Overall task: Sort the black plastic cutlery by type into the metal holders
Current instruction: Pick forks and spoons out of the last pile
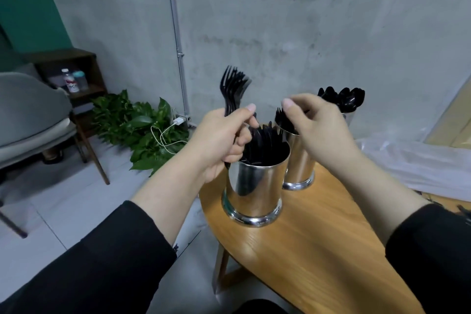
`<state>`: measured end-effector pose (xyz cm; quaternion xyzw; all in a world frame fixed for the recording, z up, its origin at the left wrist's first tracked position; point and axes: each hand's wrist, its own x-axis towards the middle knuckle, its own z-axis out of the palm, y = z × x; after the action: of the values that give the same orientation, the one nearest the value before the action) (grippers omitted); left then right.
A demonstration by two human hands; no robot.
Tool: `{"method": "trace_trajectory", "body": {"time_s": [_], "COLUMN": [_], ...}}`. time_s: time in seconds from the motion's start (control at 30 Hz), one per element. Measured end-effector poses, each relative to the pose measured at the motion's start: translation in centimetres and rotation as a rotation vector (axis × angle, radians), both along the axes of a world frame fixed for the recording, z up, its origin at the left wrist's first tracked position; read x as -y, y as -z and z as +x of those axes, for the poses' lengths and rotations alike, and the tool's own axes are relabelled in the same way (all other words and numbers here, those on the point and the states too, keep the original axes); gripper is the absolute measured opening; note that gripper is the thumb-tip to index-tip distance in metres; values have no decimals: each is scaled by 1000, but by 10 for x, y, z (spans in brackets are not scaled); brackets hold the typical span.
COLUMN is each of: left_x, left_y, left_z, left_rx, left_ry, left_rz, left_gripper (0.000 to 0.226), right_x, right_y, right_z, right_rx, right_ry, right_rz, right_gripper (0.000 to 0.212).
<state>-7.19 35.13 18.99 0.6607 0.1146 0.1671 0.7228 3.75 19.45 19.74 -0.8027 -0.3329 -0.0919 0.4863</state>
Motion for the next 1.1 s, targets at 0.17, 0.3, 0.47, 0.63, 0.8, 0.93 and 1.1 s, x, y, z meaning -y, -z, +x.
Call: {"method": "trace_trajectory", "body": {"time_s": [0.17,0.3,0.47,0.63,0.8,0.93,1.1], "left_x": [25,46,60,70,70,60,31], "left_y": [-3,-15,-30,-52,-64,-66,-58], "left_z": [16,31,47,67,93,111,134], "left_rx": [-135,-216,-206,-168,-128,2,0], "left_ry": [251,406,435,466,521,380,65], "left_rz": [121,235,276,331,375,490,644], "left_gripper": [28,27,22,13,20,16,25], "right_x": [30,49,67,69,67,66,61], "right_y": [-32,-47,-57,-64,-72,-70,-51], "right_z": [7,19,36,53,63,82,115], "right_rx": [-97,-56,52,122,-3,66,200], "right_ry": [-301,-350,-354,-341,-350,-174,19], "right_rz": [-39,-94,-143,-64,175,201,129], "right_gripper": [42,13,16,12,10,13,8]}}
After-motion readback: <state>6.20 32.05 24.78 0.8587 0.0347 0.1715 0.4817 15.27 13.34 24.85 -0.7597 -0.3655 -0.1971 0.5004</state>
